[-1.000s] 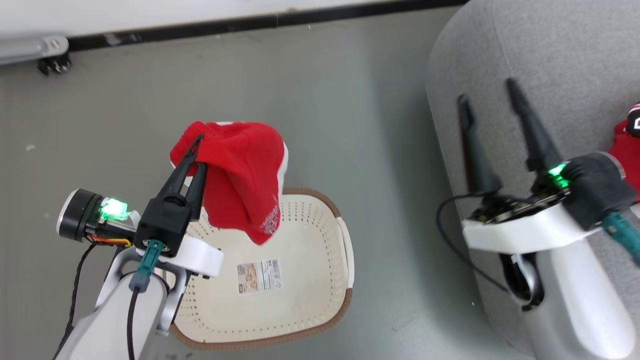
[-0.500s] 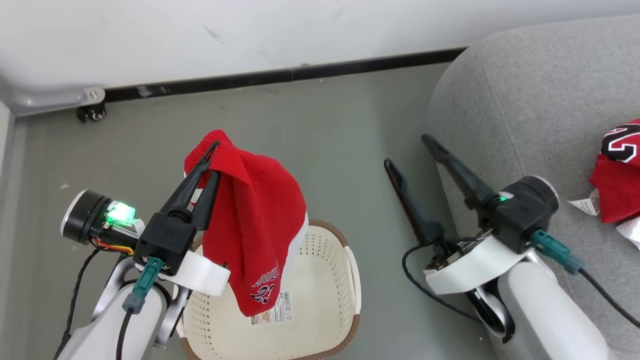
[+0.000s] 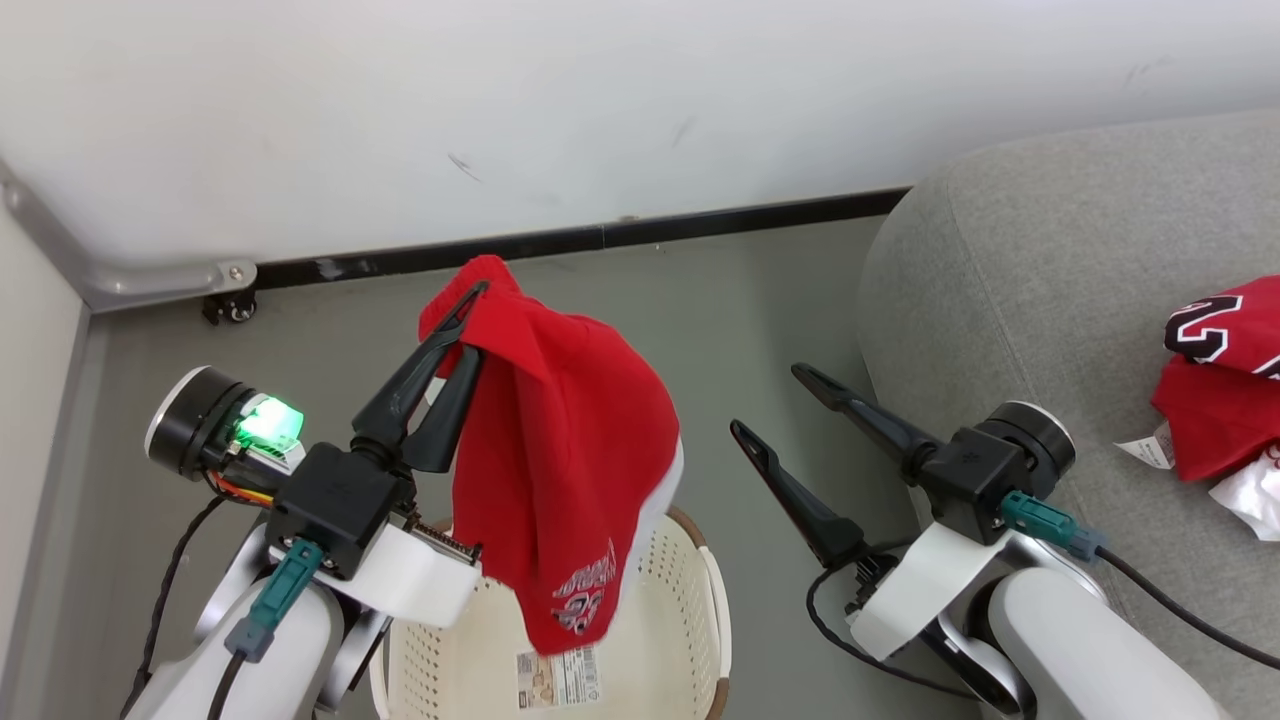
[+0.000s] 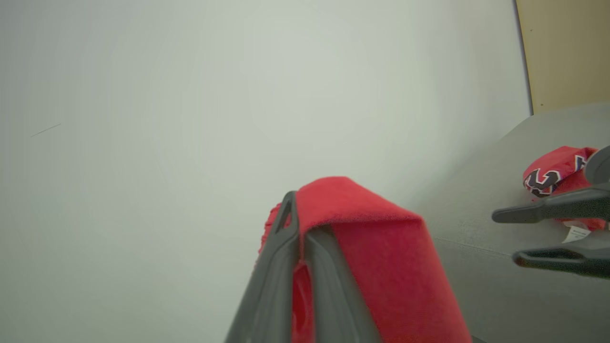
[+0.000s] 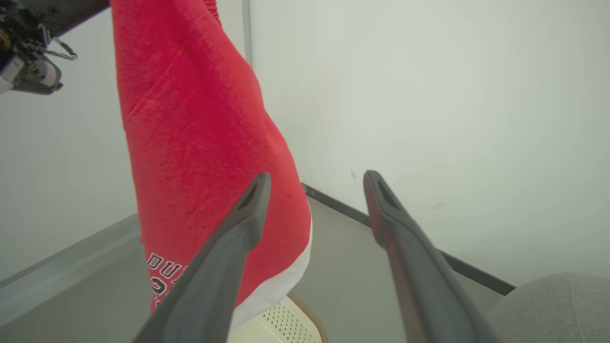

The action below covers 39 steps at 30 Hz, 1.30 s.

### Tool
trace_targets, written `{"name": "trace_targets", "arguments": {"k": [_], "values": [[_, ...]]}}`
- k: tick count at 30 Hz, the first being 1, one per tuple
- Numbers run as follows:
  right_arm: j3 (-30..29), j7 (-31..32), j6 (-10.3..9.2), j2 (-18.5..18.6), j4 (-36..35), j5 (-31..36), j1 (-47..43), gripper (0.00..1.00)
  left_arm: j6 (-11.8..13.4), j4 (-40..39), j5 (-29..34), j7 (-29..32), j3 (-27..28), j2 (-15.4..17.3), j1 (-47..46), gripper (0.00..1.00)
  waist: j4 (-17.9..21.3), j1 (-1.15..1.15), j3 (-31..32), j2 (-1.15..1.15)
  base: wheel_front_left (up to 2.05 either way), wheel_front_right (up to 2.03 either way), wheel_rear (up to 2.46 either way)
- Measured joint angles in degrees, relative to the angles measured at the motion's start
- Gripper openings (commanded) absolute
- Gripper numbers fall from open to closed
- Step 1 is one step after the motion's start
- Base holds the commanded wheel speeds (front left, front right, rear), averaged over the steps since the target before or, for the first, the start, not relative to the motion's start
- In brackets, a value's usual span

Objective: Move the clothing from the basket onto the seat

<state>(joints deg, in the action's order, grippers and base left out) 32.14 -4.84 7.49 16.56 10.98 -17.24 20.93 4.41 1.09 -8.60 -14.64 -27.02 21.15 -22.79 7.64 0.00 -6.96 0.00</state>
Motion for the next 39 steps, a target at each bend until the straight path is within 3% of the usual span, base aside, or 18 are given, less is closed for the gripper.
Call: {"name": "trace_targets", "arguments": {"k": [6,18,29,39], "values": [[3.22,2.02,0.0,2.82,-0.41,-1.75,0.01,1.0,-1.93,-2.16,-0.48,0.0,-0.47,0.02,0.18,0.0,-0.19,0.0,2.33,0.0,0.0,0.0,0.0],[12.8,5.94,0.0,7.04,-3.34,-7.35,0.56,1.0,-3.87,-3.79,-1.37,0.0,-1.4,0.32,1.99,0.0,-0.74,0.0,5.91,0.0,0.0,0.0,0.0],[17.26,8.37,0.0,10.39,-3.92,-11.52,5.27,1.0,-5.0,-4.98,-1.87,0.0,-2.48,0.4,2.65,0.0,-1.72,0.0,7.68,0.0,0.0,0.0,0.0],[21.83,9.35,0.0,10.85,-3.83,-15.38,9.04,1.0,-6.5,-6.0,-1.87,0.0,-4.17,0.24,2.65,0.0,-2.99,0.0,8.05,0.0,0.0,0.0,0.0]]}}
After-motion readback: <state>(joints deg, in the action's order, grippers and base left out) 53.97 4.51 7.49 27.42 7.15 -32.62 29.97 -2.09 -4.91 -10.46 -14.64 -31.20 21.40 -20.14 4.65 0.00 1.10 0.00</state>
